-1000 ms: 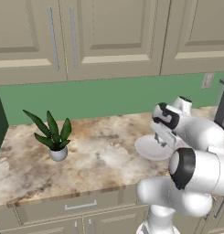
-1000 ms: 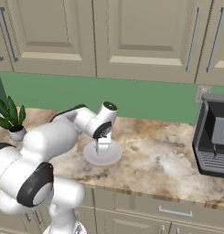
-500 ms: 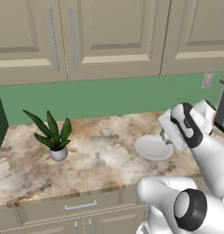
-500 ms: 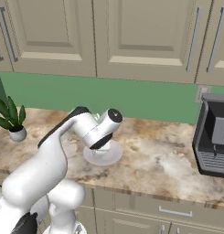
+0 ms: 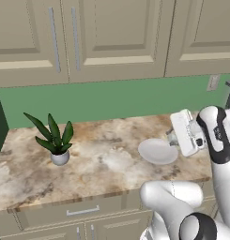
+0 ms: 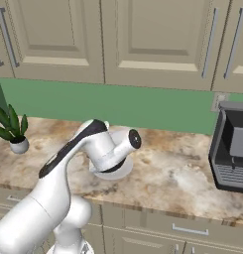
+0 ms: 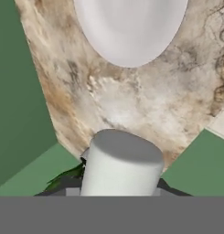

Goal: Pick up the marshmallow and place it in the cup of hot chocolate on the dining counter.

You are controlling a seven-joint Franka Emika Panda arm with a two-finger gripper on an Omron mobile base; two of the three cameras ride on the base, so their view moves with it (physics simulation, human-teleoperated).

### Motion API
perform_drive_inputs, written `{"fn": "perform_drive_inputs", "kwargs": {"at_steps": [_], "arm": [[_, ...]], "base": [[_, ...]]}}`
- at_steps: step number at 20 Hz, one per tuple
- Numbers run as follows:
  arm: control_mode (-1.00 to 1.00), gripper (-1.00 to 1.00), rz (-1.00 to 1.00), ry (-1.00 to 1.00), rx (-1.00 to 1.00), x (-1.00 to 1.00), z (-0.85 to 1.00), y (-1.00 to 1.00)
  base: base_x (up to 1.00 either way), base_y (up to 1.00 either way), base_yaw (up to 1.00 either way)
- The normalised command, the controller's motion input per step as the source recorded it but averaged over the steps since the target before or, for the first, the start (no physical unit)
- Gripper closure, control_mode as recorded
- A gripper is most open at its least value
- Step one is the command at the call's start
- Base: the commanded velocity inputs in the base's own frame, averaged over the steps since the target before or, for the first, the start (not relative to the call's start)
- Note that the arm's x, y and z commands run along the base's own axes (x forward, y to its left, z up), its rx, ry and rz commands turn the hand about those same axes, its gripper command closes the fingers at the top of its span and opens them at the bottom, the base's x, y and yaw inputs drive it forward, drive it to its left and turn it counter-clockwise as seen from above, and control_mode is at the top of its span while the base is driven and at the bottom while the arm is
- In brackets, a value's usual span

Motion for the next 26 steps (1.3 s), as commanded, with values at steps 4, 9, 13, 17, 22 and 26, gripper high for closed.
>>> {"fn": "perform_drive_inputs", "kwargs": {"at_steps": [4, 9, 13, 17, 22, 26], "arm": [[-1.00, 1.00, 0.09, 0.01, 0.29, -0.23, 0.34, 0.16], [-1.00, 1.00, 0.04, 0.04, 0.21, -0.17, 0.22, 0.33], [-1.00, 1.00, 0.06, 0.05, 0.26, -0.13, 0.14, 0.18], [-1.00, 1.00, 0.07, 0.07, 0.31, -0.13, 0.22, 0.14], [-1.00, 1.00, 0.06, 0.08, 0.31, -0.09, 0.27, 0.12], [-1.00, 1.00, 0.00, 0.05, 0.09, -0.01, 0.24, 0.01]], "base": [[0.00, 0.00, 0.00], [0.00, 0.00, 0.00], [0.00, 0.00, 0.00], [0.00, 0.00, 0.00], [0.00, 0.00, 0.00], [0.00, 0.00, 0.00]]}}
